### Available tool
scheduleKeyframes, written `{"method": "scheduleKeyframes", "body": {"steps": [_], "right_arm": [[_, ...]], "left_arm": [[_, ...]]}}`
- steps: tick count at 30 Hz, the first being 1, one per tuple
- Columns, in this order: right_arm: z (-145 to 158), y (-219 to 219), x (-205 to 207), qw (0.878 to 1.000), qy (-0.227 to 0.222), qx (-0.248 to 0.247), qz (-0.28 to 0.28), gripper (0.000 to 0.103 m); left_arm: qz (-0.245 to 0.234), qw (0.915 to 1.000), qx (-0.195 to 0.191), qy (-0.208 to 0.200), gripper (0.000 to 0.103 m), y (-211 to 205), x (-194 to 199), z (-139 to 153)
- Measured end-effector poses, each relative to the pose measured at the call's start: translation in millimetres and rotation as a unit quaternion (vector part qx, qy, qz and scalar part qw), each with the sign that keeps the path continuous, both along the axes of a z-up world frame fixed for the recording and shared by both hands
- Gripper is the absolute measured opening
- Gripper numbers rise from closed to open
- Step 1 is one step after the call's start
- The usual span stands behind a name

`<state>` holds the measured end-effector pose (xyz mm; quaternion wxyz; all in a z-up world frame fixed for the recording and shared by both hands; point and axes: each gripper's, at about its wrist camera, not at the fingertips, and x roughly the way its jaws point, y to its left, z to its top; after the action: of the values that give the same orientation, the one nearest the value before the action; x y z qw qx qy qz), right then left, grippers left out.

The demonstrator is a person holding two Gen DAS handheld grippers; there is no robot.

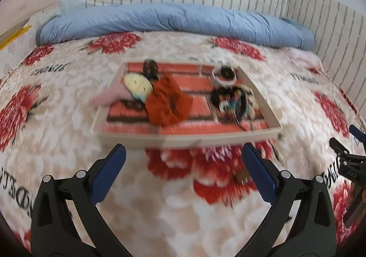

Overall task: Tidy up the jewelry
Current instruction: 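Close the right tool on the black bracelet while the left tool grasps the dark beaded pendant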

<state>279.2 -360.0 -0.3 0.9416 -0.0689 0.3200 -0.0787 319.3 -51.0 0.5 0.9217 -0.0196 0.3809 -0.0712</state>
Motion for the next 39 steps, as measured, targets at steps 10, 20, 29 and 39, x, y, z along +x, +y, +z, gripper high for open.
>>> {"method": "scheduleKeyframes", "body": {"steps": [10, 20, 29, 39], "right_arm": [[-37.1, -40.0, -38.2, 0.997, 0.055, 0.054, 0.001, 0.095], [-57.8, -21.0, -35.5, 0.994, 0.09, 0.041, 0.041, 0.08], [-70.7, -8.2, -28.9, 0.989, 0.123, 0.037, 0.072, 0.069], [-72.8, -8.8, -24.1, 0.987, 0.128, 0.059, 0.081, 0.048]], "left_arm": [[-0.003, 0.9993, 0.022, 0.029, 0.098, -35.3, -28.0, -26.5], [-0.012, 0.9986, 0.031, 0.042, 0.096, -64.6, -12.7, -40.7], [-0.029, 0.9969, 0.043, 0.059, 0.081, -93.5, 18.8, -58.5], [-0.047, 0.9943, 0.062, 0.074, 0.046, -120.4, 44.3, -75.8]]}}
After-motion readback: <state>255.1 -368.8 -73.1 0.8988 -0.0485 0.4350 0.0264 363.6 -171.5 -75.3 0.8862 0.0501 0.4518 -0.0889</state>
